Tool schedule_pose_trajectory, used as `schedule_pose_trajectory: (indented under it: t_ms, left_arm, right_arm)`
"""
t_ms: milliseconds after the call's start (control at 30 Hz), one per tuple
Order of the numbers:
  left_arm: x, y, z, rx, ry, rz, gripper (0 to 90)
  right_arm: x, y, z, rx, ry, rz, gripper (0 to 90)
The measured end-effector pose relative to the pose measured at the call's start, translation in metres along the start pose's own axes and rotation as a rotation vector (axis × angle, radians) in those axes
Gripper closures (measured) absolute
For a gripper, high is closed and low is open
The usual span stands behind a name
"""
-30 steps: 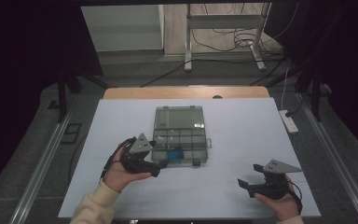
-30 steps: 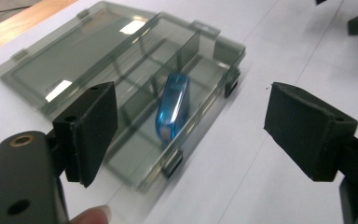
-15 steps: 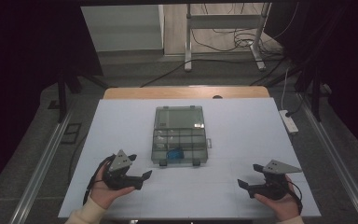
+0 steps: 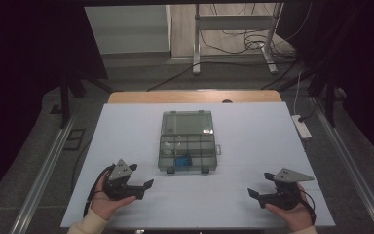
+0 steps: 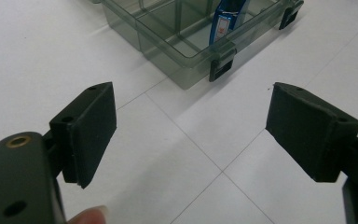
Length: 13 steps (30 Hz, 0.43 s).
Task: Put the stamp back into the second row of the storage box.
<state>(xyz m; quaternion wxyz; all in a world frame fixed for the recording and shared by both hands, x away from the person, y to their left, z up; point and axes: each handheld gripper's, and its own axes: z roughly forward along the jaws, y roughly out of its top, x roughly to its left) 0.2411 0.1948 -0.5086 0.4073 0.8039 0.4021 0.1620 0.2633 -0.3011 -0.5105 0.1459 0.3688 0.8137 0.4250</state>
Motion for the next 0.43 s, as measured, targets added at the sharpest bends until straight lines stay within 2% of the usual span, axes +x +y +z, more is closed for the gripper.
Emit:
schedule_pose_trajectory:
  t_ms: [133, 433]
  left_arm:
    - [-0.0005, -0.0001, 0.0012, 0.004, -0.005, 0.008, 17.0]
    - [0.0004, -0.0009, -0.0011, 0.001, 0.002, -0.001, 17.0]
  right_arm:
    - [-0.0015, -0.0008, -0.0022, -0.003, -0.006, 0.009, 10.0]
    - [-0.0016, 0.0001, 0.0009, 0.003, -0.001, 0.008, 10.0]
